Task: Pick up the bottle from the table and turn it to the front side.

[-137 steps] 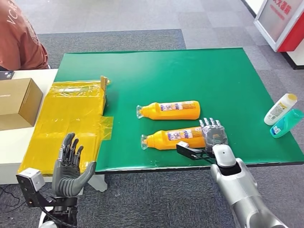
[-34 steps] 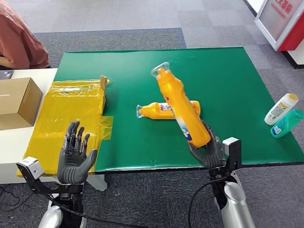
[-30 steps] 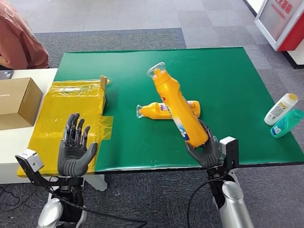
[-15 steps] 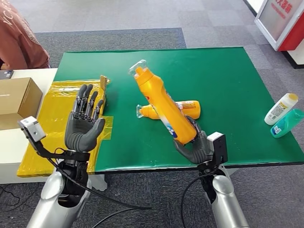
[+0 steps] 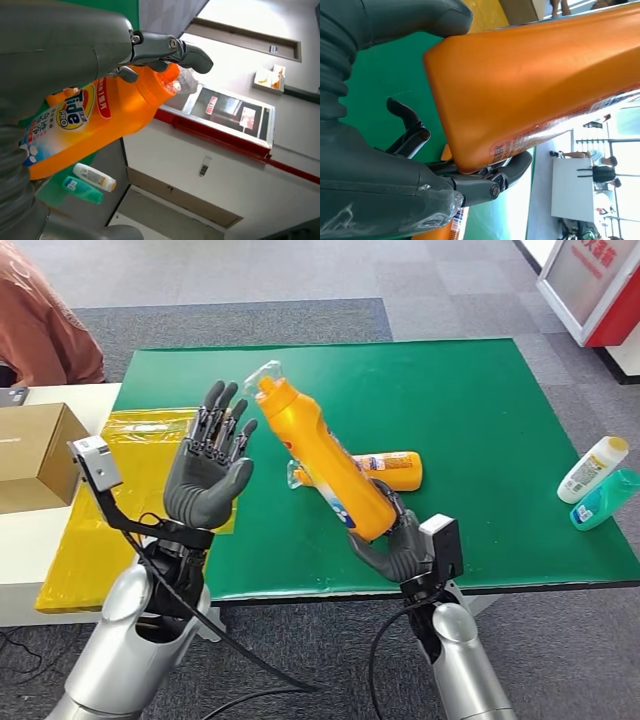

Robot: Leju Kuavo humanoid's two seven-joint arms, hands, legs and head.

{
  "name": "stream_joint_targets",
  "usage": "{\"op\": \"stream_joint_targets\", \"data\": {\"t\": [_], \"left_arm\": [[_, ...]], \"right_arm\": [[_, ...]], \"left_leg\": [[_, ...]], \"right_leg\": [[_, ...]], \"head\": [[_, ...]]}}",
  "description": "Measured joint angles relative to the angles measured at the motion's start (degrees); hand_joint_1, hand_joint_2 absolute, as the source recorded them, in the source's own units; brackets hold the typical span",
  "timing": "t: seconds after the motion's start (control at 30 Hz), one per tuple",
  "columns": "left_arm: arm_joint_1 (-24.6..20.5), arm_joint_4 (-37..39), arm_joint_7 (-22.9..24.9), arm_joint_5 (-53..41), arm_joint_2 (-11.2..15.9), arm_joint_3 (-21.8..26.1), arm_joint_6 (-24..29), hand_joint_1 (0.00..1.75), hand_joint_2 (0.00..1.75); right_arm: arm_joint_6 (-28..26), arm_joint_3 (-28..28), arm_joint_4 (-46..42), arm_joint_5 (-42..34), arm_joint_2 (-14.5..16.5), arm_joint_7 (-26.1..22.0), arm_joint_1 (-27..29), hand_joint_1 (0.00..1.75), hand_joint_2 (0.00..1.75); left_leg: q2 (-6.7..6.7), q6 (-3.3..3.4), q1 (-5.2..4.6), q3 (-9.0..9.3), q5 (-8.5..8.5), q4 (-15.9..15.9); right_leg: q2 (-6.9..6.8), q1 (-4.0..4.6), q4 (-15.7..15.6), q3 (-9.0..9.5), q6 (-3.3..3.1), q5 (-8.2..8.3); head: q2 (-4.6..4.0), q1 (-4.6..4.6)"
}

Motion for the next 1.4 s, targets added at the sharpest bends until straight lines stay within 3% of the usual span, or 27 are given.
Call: {"op": "stream_joint_targets", "data": {"t": [0.4, 0.77, 1.4], "left_arm": [[-0.27, -0.73, -0.83, -0.75, -0.11, -3.69, 1.86, 0.0, 1.75], [0.42, -0.73, -0.85, 3.39, -1.13, -3.73, 3.4, 0.0, 1.75], [1.2, -0.2, 3.7, 14.16, -1.43, -2.24, 6.7, 0.0, 1.75]], "right_arm": [[0.21, -0.21, -3.98, -2.99, 0.0, -2.18, 0.19, 1.75, 1.75], [-0.24, -0.41, -4.79, -3.16, 0.11, -2.32, 0.17, 1.75, 1.75], [-1.3, -0.59, -5.25, -3.15, 0.39, -2.24, 0.17, 1.75, 1.75]], "left_leg": [[0.0, 0.0, 0.0, 0.01, 0.0, 0.0], [0.0, 0.01, 0.0, -0.01, -0.01, 0.0], [0.0, 0.01, 0.0, -0.02, -0.01, 0.0]], "right_leg": [[0.0, 0.0, 0.0, 0.0, 0.0, 0.01], [0.0, 0.0, 0.0, 0.0, 0.0, 0.0], [0.0, 0.0, 0.0, -0.02, 0.0, 0.0]], "head": [[0.0, 0.0], [0.0, 0.0], [0.0, 0.01]]}}
